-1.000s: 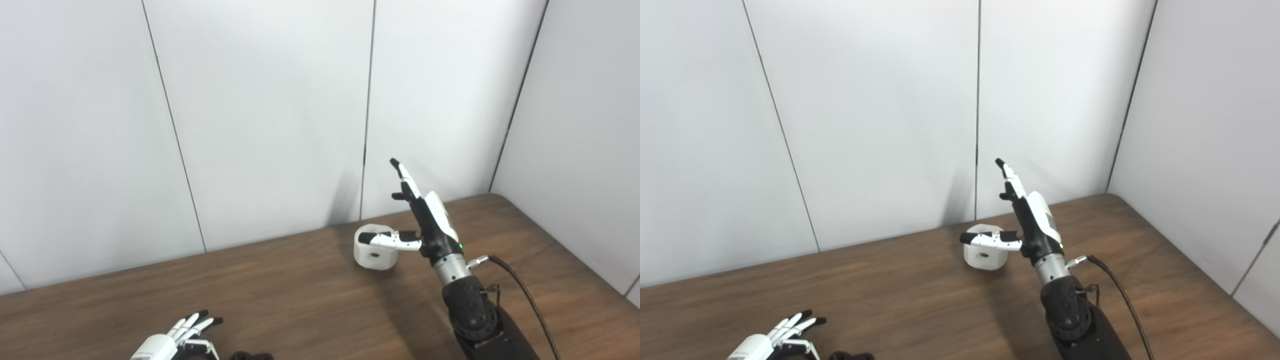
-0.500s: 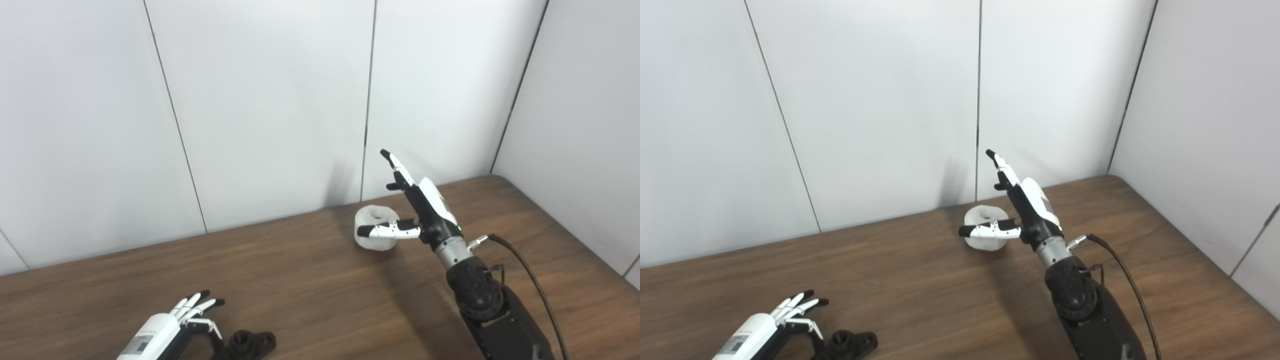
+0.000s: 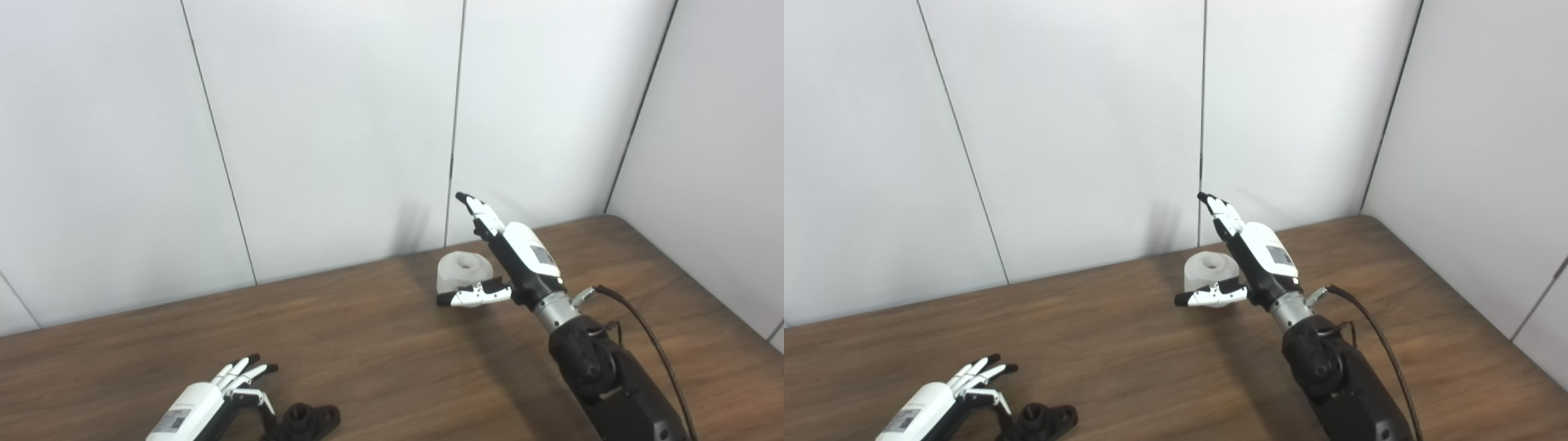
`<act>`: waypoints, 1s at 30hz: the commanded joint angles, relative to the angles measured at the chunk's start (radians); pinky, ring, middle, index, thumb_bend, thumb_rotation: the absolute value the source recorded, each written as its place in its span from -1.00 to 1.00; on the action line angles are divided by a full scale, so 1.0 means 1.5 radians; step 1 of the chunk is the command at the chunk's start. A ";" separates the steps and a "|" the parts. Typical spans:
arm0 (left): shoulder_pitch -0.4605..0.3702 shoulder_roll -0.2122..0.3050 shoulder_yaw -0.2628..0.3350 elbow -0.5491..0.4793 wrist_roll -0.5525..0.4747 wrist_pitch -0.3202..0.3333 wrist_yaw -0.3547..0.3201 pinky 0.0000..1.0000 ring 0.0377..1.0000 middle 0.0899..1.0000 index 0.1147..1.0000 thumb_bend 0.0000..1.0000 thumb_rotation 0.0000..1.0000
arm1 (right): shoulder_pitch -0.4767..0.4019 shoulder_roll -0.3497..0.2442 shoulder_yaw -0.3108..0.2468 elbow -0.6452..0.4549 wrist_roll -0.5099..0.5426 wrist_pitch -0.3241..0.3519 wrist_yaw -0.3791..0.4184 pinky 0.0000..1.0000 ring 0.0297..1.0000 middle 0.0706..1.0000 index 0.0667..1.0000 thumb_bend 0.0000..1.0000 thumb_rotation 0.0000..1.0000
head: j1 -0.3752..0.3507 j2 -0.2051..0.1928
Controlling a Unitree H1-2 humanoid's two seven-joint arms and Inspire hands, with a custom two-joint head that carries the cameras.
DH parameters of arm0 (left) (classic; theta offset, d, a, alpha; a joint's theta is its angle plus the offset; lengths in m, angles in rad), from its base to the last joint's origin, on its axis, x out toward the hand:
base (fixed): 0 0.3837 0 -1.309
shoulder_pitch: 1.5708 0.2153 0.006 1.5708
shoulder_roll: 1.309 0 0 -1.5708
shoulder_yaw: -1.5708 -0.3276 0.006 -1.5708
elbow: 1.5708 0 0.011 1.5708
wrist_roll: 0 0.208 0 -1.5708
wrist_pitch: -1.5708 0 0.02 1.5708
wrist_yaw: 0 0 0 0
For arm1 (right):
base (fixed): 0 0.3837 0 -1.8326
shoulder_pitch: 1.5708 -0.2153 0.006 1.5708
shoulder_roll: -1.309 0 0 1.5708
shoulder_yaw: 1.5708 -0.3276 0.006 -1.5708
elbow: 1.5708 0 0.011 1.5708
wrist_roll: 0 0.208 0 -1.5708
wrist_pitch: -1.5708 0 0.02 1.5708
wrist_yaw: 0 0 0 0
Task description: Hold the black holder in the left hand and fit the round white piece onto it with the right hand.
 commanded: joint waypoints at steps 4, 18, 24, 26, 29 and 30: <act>0.007 0.001 -0.014 0.010 0.020 -0.004 -0.026 1.00 1.00 0.83 -0.17 0.03 -0.90 | -0.024 -0.014 -0.013 -0.032 0.010 -0.020 -0.012 -0.91 -0.90 -0.90 -0.85 0.30 -1.00 | 0.003 -0.011; 0.011 -0.004 -0.014 0.019 0.023 -0.006 -0.018 1.00 1.00 0.81 -0.17 0.03 -0.90 | -0.026 -0.027 -0.010 -0.027 -0.016 -0.036 -0.017 -0.90 -0.90 -0.90 -0.85 0.32 -1.00 | 0.007 -0.019; 0.011 -0.004 -0.014 0.024 0.026 -0.014 -0.009 1.00 1.00 0.81 -0.17 0.03 -0.90 | -0.018 -0.039 -0.002 -0.016 -0.033 -0.049 -0.021 -0.90 -0.90 -0.91 -0.84 0.30 -1.00 | 0.005 -0.022; 0.011 -0.004 -0.014 0.026 0.025 -0.016 -0.008 1.00 1.00 0.81 -0.17 0.03 -0.90 | -0.016 -0.037 -0.002 -0.013 -0.028 -0.050 -0.022 -0.91 -0.90 -0.90 -0.83 0.31 -1.00 | 0.005 -0.025; 0.011 -0.005 -0.014 0.029 0.027 -0.017 -0.005 1.00 1.00 0.81 -0.17 0.03 -0.90 | -0.016 -0.036 -0.003 -0.009 -0.025 -0.055 -0.026 -0.90 -0.90 -0.91 -0.84 0.30 -1.00 | 0.005 -0.025; 0.011 -0.004 -0.015 0.030 0.028 -0.017 -0.005 1.00 1.00 0.81 -0.17 0.03 -0.90 | -0.016 -0.036 -0.003 -0.009 -0.025 -0.055 -0.026 -0.90 -0.90 -0.91 -0.83 0.30 -1.00 | 0.003 -0.028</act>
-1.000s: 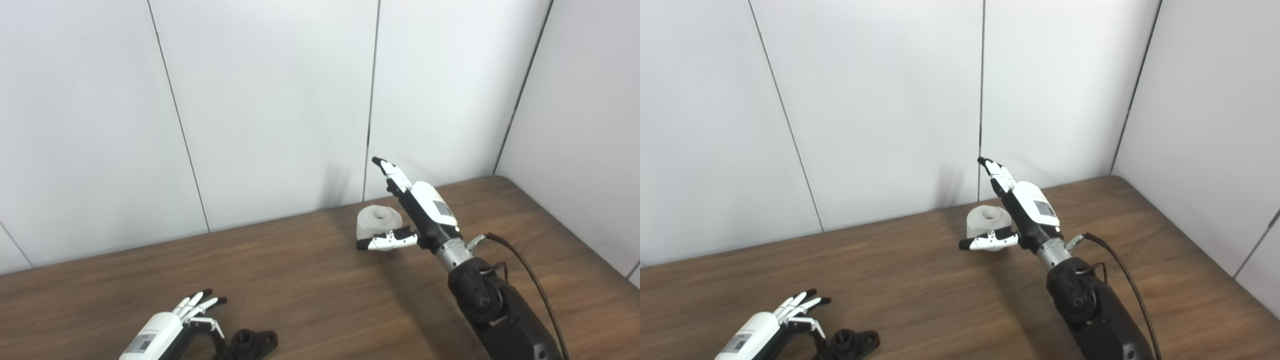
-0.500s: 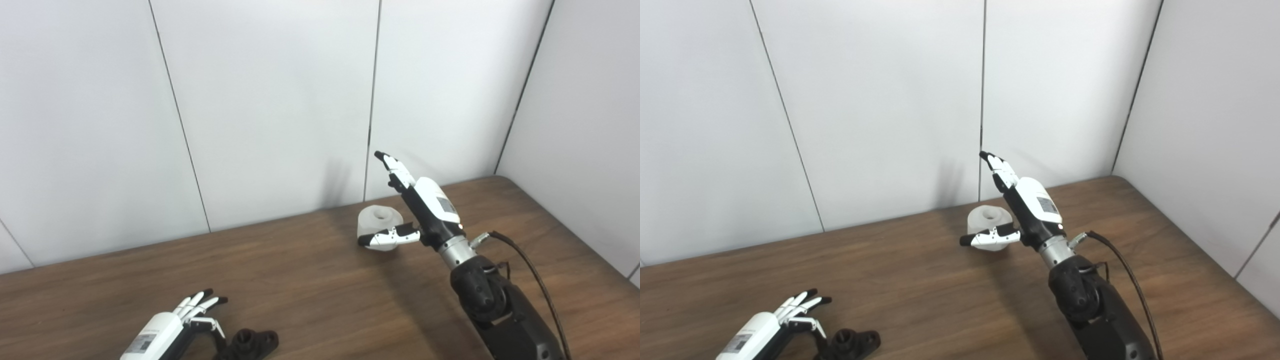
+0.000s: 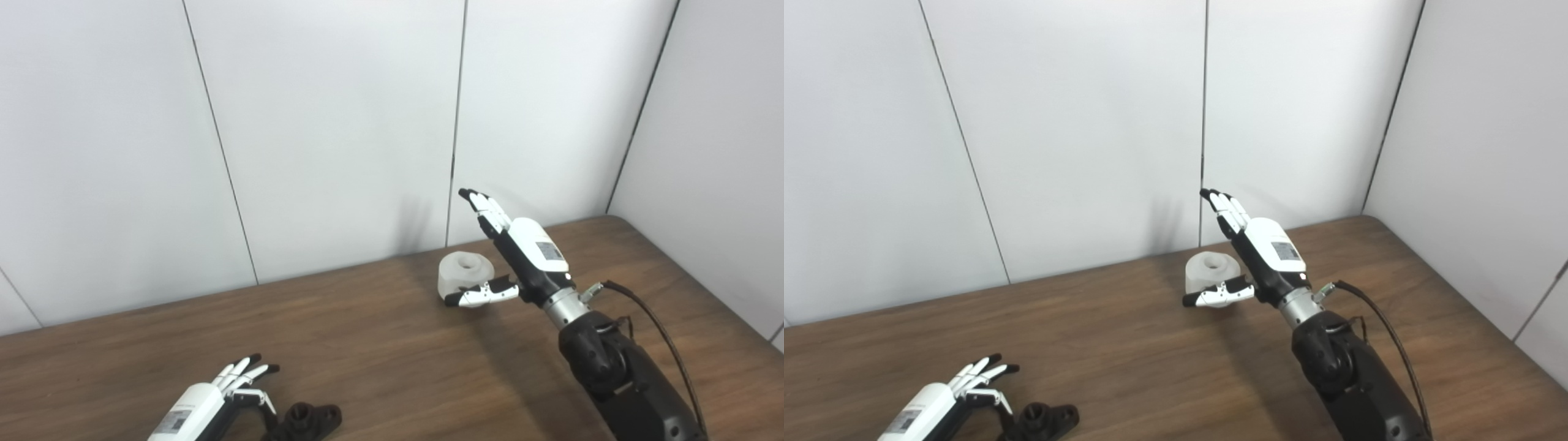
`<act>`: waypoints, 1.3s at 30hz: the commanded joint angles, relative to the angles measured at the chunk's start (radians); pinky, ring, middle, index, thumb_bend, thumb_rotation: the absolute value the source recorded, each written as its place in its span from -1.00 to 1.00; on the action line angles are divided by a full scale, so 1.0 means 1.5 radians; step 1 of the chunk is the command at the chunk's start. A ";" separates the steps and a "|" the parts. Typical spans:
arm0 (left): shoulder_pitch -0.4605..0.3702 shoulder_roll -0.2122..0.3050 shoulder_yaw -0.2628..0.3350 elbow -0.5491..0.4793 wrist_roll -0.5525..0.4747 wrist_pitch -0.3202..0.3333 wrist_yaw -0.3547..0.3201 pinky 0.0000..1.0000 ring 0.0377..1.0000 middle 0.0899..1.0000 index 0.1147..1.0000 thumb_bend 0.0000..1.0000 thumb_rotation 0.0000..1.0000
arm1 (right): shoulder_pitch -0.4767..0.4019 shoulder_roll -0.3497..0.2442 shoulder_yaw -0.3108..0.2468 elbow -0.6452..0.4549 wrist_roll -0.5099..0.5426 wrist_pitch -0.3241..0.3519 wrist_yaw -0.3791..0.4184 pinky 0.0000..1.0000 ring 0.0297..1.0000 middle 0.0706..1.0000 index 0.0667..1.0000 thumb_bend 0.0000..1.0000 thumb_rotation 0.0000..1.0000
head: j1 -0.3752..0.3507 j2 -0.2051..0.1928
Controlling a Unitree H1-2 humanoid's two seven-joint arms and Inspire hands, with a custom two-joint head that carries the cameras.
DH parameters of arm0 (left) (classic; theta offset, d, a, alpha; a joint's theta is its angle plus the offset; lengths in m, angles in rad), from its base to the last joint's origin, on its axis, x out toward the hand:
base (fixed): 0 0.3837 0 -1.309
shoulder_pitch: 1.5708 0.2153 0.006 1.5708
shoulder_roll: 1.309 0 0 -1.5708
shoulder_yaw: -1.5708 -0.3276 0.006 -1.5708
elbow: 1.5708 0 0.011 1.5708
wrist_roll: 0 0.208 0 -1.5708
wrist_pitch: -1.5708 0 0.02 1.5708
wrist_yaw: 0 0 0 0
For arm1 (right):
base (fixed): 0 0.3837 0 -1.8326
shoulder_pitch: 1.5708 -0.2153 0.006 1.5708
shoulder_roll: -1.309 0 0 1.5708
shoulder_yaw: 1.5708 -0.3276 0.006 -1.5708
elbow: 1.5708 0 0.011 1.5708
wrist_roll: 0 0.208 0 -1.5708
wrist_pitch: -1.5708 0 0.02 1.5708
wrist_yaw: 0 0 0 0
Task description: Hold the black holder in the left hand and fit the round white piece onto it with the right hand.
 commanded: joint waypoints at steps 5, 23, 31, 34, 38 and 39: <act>0.008 0.000 -0.017 0.019 0.028 -0.003 -0.020 1.00 1.00 0.82 -0.17 0.03 -0.90 | -0.019 -0.010 -0.007 -0.015 0.009 -0.026 -0.021 -0.90 -0.90 -0.91 -0.84 0.30 -1.00 | -0.002 -0.004; 0.007 0.003 -0.016 0.017 0.021 -0.003 -0.026 1.00 1.00 0.83 -0.17 0.03 -0.90 | -0.016 -0.042 0.013 0.010 -0.085 0.020 -0.025 -0.90 -0.87 -0.86 -0.76 0.38 -1.00 | -0.009 0.004; 0.005 0.003 -0.017 0.023 0.021 -0.008 -0.023 1.00 1.00 0.83 -0.17 0.03 -0.90 | -0.010 -0.028 0.003 -0.023 -0.077 0.071 -0.011 -0.86 -0.83 -0.78 -0.70 0.87 -0.57 | -0.011 0.004; 0.004 0.003 -0.017 0.022 0.021 -0.005 -0.025 1.00 1.00 0.83 -0.17 0.03 -0.90 | -0.009 -0.030 0.007 -0.032 -0.085 0.086 -0.004 -0.75 -0.70 -0.60 -0.54 0.98 -0.36 | -0.011 0.005; 0.005 0.002 -0.017 0.021 0.023 -0.004 -0.022 1.00 1.00 0.82 -0.17 0.03 -0.90 | -0.005 -0.035 0.015 -0.046 -0.102 0.113 0.015 -0.52 -0.39 -0.13 -0.04 1.00 -0.14 | -0.010 0.006; 0.005 0.002 -0.017 0.022 0.023 -0.005 -0.021 1.00 1.00 0.82 -0.17 0.03 -0.90 | -0.004 -0.034 0.015 -0.049 -0.101 0.119 0.018 -0.50 -0.35 -0.08 0.03 1.00 -0.12 | -0.010 0.006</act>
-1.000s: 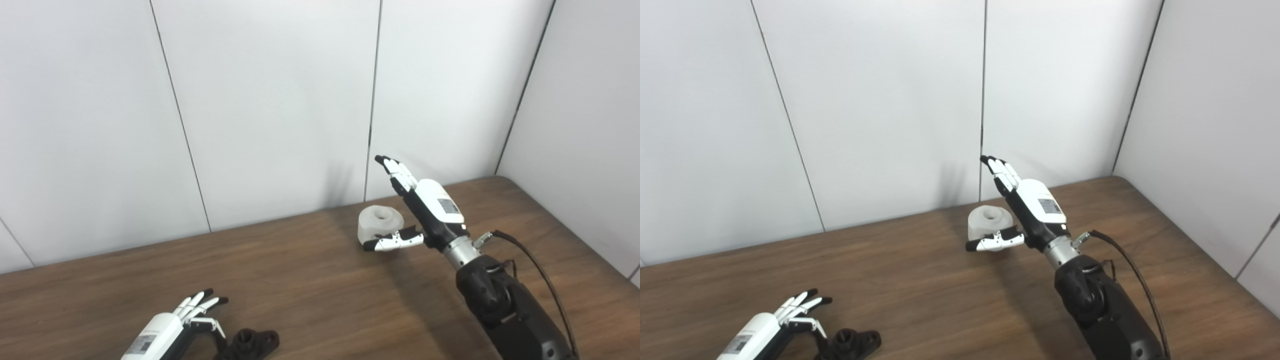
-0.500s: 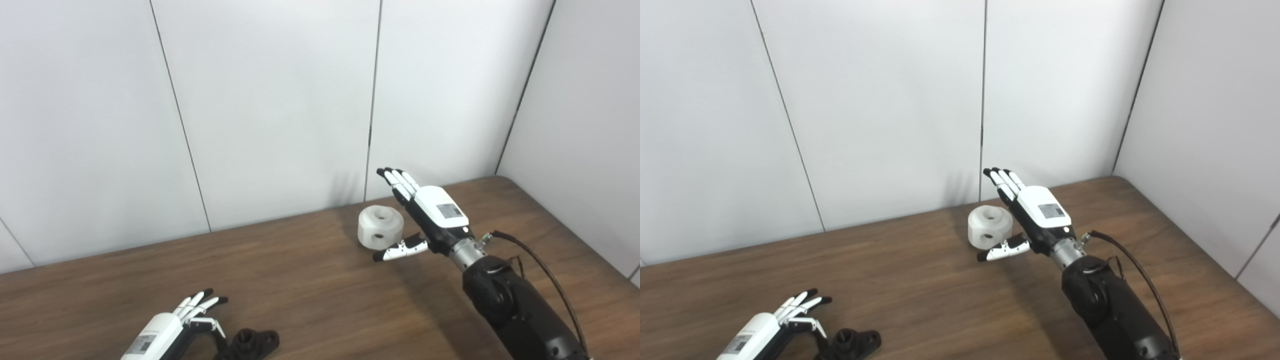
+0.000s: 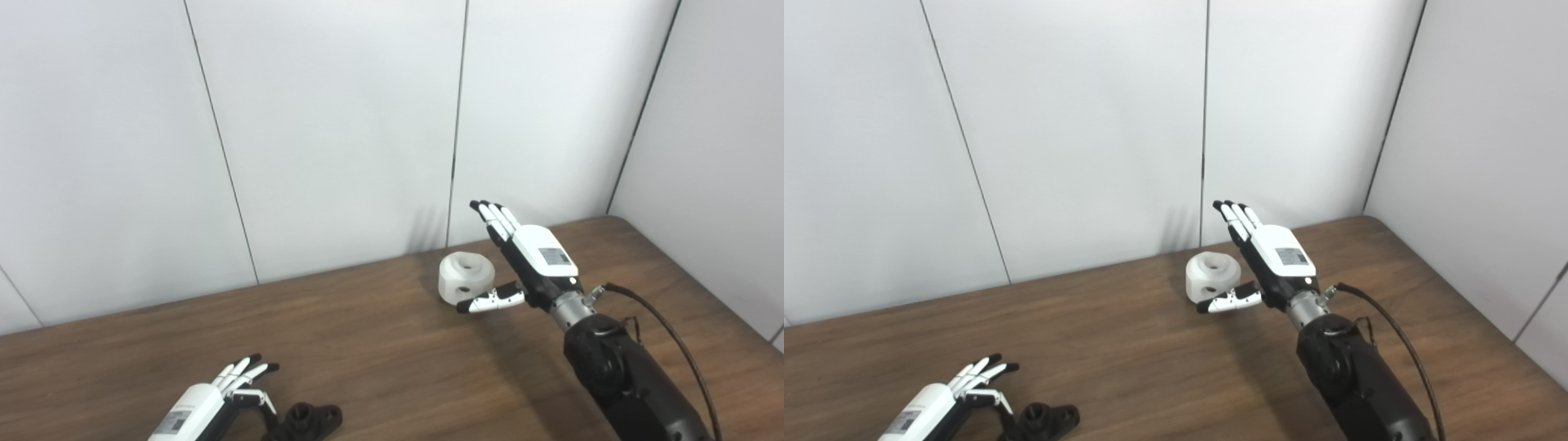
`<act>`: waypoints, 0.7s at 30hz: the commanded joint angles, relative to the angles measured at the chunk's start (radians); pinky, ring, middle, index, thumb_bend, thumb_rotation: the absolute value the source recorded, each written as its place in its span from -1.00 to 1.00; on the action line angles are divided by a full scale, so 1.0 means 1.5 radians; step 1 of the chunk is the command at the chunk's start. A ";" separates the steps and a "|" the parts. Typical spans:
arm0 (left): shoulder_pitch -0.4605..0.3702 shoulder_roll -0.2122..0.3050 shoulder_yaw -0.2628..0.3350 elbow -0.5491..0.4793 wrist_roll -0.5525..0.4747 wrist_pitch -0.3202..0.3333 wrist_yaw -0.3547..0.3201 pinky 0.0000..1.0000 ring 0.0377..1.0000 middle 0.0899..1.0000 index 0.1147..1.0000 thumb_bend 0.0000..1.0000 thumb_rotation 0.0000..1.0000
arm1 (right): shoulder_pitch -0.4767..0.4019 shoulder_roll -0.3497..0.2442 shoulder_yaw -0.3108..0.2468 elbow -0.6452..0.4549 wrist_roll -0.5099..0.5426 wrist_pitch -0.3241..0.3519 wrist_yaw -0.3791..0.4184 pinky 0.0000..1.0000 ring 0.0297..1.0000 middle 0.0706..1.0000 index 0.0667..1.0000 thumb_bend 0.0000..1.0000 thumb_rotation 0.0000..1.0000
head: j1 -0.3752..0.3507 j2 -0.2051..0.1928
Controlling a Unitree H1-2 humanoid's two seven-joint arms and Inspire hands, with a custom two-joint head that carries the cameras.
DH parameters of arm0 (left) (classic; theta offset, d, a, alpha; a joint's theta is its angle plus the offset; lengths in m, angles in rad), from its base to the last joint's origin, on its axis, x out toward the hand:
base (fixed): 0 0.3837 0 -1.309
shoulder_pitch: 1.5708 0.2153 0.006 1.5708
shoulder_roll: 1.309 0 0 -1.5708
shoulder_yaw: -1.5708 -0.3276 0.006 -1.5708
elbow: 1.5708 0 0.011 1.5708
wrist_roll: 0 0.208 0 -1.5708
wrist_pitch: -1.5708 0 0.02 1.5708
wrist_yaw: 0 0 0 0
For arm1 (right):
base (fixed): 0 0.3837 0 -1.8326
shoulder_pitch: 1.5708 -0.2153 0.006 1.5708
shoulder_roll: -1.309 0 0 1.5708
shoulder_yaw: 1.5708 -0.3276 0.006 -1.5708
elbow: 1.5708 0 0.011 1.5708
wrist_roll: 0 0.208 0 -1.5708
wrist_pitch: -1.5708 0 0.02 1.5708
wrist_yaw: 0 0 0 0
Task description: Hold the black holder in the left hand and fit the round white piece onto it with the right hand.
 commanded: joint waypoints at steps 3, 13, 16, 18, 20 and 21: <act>0.005 0.001 -0.016 0.018 0.023 -0.006 -0.025 1.00 1.00 0.82 -0.17 0.03 -0.90 | -0.013 -0.015 -0.006 -0.029 -0.005 0.013 -0.002 -0.32 -0.08 0.22 0.35 1.00 -0.10 | 0.001 0.002; 0.004 0.002 -0.016 0.017 0.024 -0.006 -0.027 1.00 1.00 0.82 -0.17 0.03 -0.90 | -0.010 -0.016 -0.004 -0.021 -0.002 0.015 -0.004 0.02 0.39 0.62 0.74 1.00 -0.02 | 0.000 0.002; 0.004 0.001 -0.016 0.018 0.026 -0.007 -0.024 1.00 1.00 0.81 -0.17 0.03 -0.90 | -0.010 -0.018 -0.003 -0.019 -0.004 0.013 -0.005 0.04 0.44 0.67 0.78 1.00 0.01 | -0.001 0.002; 0.004 0.001 -0.016 0.018 0.026 -0.007 -0.023 1.00 1.00 0.81 -0.17 0.03 -0.90 | -0.010 -0.018 -0.003 -0.018 -0.003 0.012 -0.005 0.06 0.46 0.69 0.80 1.00 0.01 | 0.000 0.002; 0.004 0.000 -0.016 0.019 0.024 -0.008 -0.023 1.00 1.00 0.81 -0.17 0.03 -0.90 | -0.011 -0.019 -0.003 -0.016 -0.001 0.009 -0.006 0.11 0.50 0.70 0.81 1.00 0.00 | 0.000 0.002; 0.004 0.000 -0.016 0.018 0.024 -0.007 -0.024 1.00 1.00 0.81 -0.17 0.03 -0.90 | -0.010 -0.019 -0.004 -0.018 0.000 0.011 -0.003 0.11 0.50 0.70 0.81 1.00 0.00 | 0.000 0.004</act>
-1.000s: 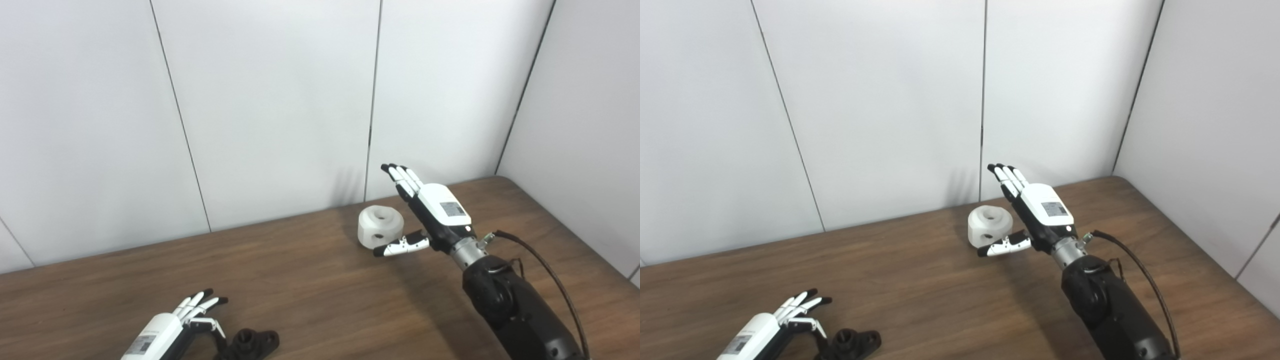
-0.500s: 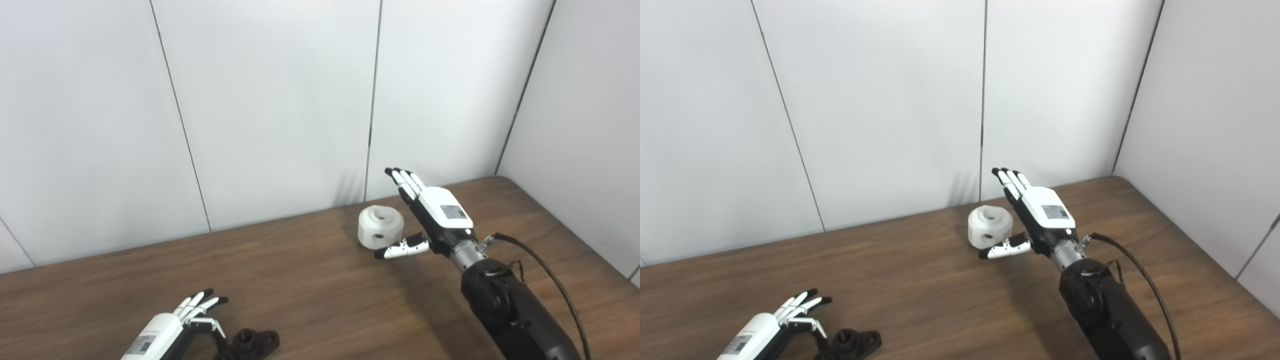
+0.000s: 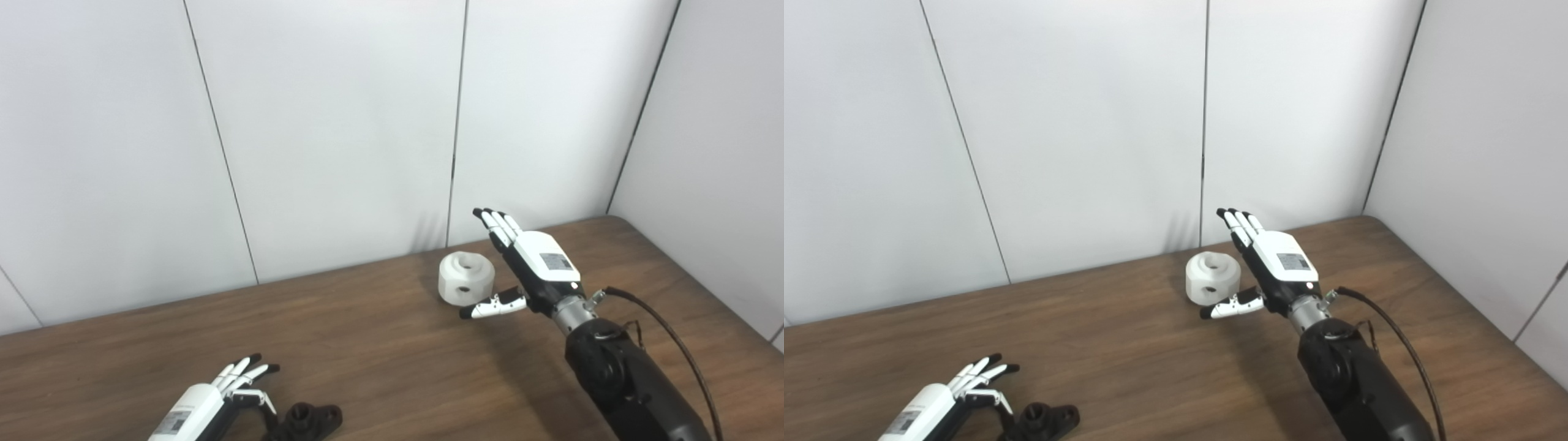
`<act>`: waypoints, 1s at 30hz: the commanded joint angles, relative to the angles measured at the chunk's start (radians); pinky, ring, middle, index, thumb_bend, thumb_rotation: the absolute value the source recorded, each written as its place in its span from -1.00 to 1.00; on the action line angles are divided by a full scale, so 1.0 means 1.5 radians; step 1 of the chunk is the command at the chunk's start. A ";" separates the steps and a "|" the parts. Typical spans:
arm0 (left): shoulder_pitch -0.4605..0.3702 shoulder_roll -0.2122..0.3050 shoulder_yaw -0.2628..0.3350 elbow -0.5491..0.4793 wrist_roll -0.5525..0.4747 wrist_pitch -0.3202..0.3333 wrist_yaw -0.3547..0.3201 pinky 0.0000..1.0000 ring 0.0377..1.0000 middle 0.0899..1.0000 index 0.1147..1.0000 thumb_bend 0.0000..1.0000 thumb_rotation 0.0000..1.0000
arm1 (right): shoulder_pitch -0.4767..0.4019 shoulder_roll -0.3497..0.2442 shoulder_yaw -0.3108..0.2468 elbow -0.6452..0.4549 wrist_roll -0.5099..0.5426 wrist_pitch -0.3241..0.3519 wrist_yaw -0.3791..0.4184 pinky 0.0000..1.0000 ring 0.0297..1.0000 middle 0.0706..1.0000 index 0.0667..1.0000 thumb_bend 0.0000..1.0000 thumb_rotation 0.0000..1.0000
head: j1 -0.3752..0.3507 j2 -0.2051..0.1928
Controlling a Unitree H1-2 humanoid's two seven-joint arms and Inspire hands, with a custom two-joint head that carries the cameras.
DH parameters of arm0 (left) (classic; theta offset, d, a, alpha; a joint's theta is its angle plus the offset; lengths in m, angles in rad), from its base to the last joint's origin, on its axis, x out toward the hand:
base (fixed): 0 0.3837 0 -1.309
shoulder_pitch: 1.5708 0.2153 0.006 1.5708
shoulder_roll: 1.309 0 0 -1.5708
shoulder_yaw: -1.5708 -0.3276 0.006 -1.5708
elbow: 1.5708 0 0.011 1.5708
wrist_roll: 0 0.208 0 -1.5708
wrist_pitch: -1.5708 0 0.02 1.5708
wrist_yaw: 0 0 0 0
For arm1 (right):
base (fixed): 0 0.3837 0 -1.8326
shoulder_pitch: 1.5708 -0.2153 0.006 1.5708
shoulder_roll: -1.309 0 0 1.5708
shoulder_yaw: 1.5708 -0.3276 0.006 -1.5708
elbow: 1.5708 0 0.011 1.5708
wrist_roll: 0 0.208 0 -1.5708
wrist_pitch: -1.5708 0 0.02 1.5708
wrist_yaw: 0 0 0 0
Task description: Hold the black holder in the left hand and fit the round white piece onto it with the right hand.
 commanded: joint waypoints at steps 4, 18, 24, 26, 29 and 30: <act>0.006 0.001 -0.016 0.007 0.024 0.006 -0.033 1.00 1.00 0.82 -0.17 0.03 -0.90 | -0.016 -0.017 -0.008 -0.025 0.005 0.004 0.000 0.28 0.64 0.78 0.85 1.00 -0.03 | 0.001 0.002; 0.004 0.000 -0.016 0.016 0.026 0.000 -0.026 1.00 1.00 0.81 -0.17 0.03 -0.90 | -0.014 -0.021 -0.006 -0.036 0.014 0.023 0.029 0.61 0.99 1.00 1.00 1.00 0.10 | 0.000 -0.003; 0.005 0.000 -0.016 0.015 0.026 0.001 -0.026 1.00 1.00 0.82 -0.17 0.03 -0.90 | -0.015 -0.020 -0.005 -0.034 0.007 0.029 0.027 0.58 0.99 1.00 1.00 1.00 0.12 | -0.001 -0.004; 0.005 0.000 -0.016 0.014 0.026 0.001 -0.028 1.00 1.00 0.82 -0.17 0.03 -0.90 | -0.015 -0.019 -0.006 -0.036 0.007 0.033 0.026 0.58 0.98 1.00 1.00 1.00 0.10 | -0.001 -0.004; 0.005 0.001 -0.016 0.012 0.025 0.003 -0.031 1.00 1.00 0.82 -0.17 0.03 -0.90 | -0.013 -0.017 -0.006 -0.041 0.005 0.039 0.027 0.59 0.98 1.00 1.00 1.00 0.06 | -0.001 -0.003; 0.005 0.001 -0.016 0.012 0.025 0.003 -0.030 1.00 1.00 0.82 -0.17 0.03 -0.90 | -0.013 -0.017 -0.007 -0.042 0.005 0.041 0.027 0.59 0.98 1.00 1.00 1.00 0.05 | -0.001 -0.003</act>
